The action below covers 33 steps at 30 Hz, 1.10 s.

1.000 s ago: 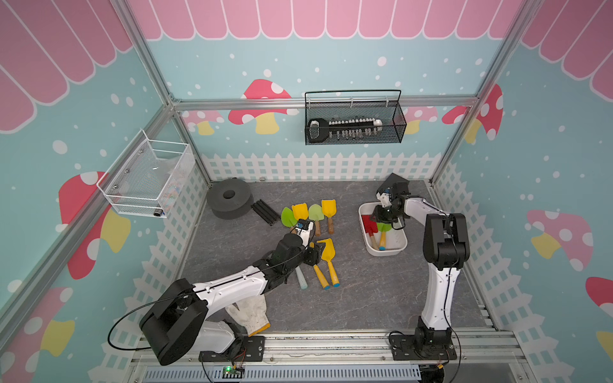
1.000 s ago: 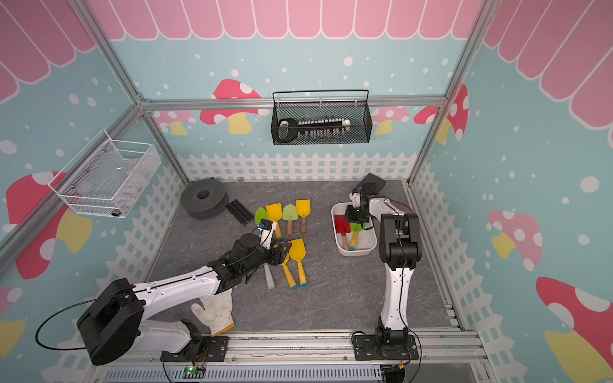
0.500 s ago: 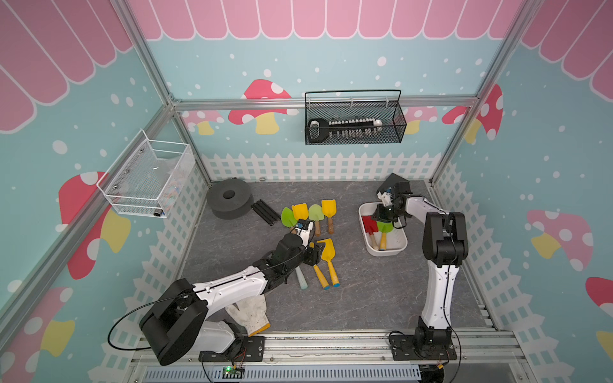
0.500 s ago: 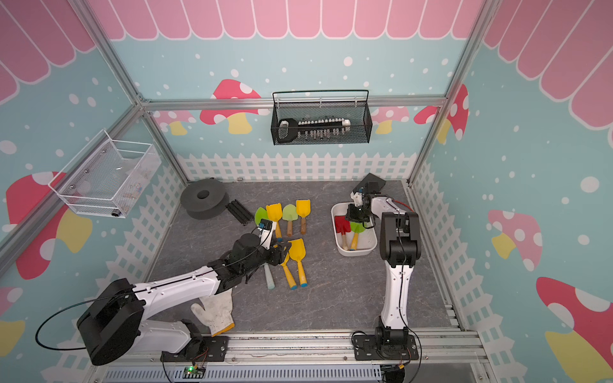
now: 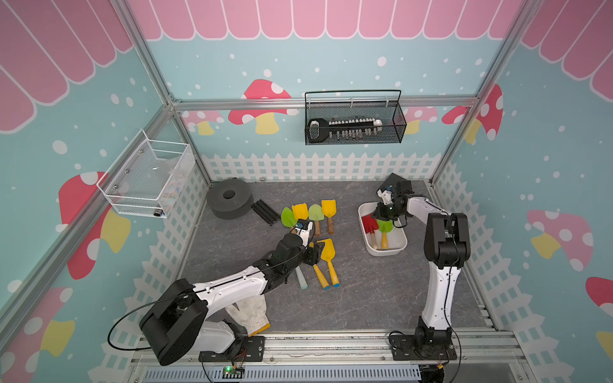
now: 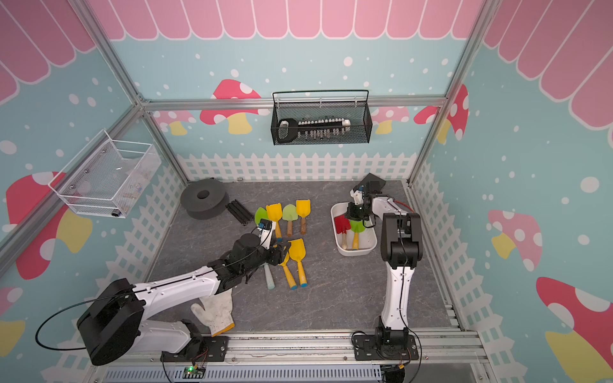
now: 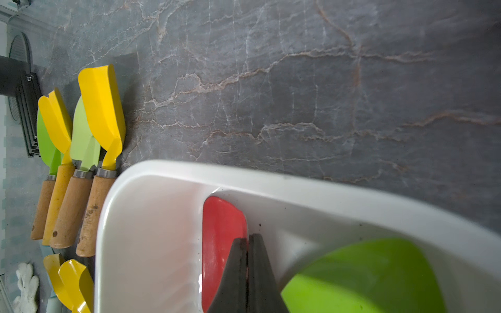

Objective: Take the shovel out of the storage box
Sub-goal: Pick up the shovel from the storage box.

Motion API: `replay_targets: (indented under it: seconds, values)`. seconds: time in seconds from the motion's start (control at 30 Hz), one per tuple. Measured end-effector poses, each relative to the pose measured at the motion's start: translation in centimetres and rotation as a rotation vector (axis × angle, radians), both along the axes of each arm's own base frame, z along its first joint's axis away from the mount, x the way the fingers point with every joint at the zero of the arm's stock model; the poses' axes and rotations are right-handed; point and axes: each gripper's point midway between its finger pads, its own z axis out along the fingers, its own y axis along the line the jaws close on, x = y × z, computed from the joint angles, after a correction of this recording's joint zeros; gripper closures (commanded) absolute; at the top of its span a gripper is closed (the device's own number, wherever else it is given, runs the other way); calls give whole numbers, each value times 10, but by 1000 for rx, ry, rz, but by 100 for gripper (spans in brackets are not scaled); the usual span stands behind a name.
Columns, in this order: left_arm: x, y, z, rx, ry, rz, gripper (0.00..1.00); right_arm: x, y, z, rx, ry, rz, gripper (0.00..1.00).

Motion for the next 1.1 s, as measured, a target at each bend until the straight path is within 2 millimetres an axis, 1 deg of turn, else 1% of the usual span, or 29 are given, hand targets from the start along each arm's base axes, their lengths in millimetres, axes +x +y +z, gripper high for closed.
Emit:
replay_targets:
  seconds: [0.2,0.3,0.43,0.67,0.73,0.8,0.9,1.1]
  values:
    - [1,1,0,2,-3,8,32,-11,-6,8,-43,-13,-7,100]
    - [1,2,1,4,-4,13,32,-17,-9,20,-60,-34,-10,100]
    - [0,5,4,1,-12,20,32,-26,-11,45,-70,-77,-16,100]
    - [0,8,15,-13,-37,34,32,-47,-8,101,-53,-194,-21,100]
    - [0,9,16,-12,-38,37,32,-54,-5,111,-37,-215,-19,100]
    - [0,10,16,-11,-38,38,32,-61,0,115,-28,-223,-10,100]
    - [0,11,16,-9,-40,44,32,-73,16,115,-16,-219,31,100]
    - [0,13,14,0,-37,54,32,-98,62,108,-9,-203,153,100]
